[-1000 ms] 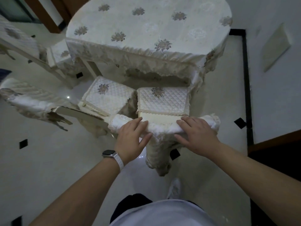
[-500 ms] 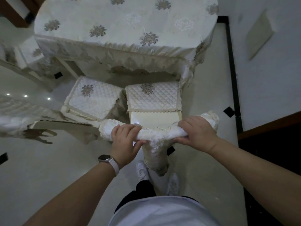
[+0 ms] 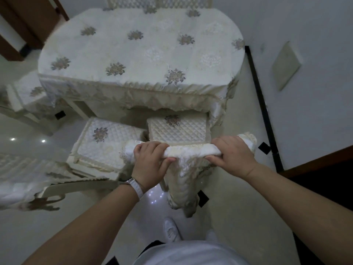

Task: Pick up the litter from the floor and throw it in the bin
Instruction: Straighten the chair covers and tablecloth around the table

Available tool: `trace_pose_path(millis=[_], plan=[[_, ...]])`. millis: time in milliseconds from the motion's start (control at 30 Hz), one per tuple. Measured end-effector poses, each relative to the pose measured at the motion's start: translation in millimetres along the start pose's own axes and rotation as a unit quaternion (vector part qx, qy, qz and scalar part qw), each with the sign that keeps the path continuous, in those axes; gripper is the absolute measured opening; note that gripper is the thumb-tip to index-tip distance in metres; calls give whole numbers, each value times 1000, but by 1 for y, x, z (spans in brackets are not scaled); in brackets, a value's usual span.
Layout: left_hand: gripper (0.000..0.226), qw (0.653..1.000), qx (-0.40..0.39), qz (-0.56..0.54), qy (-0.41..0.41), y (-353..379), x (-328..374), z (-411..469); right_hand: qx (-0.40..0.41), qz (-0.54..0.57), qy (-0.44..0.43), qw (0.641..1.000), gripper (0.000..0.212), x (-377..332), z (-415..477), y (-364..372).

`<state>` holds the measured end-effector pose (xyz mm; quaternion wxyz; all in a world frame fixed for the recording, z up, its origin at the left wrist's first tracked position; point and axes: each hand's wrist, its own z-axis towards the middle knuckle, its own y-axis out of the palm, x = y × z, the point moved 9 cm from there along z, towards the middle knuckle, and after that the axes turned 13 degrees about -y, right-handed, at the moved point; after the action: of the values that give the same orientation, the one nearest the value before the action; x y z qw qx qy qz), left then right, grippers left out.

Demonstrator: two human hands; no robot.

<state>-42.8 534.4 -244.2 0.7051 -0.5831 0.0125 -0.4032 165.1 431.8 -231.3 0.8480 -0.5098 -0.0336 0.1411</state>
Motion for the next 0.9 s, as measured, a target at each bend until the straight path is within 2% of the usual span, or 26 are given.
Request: trace_pose_path(millis=[200,567,900], plan=[[43,1000,-15,-4,4,-1,-24,48,-23,-7,38,999,54,15,35,21],[49,999,-37,6,15,2,-35,117,-27,-11,85,996,52,53,82,34],[46,998,-58,4,14,21,-51,158,12,-11,46,999,43,82,108,57]])
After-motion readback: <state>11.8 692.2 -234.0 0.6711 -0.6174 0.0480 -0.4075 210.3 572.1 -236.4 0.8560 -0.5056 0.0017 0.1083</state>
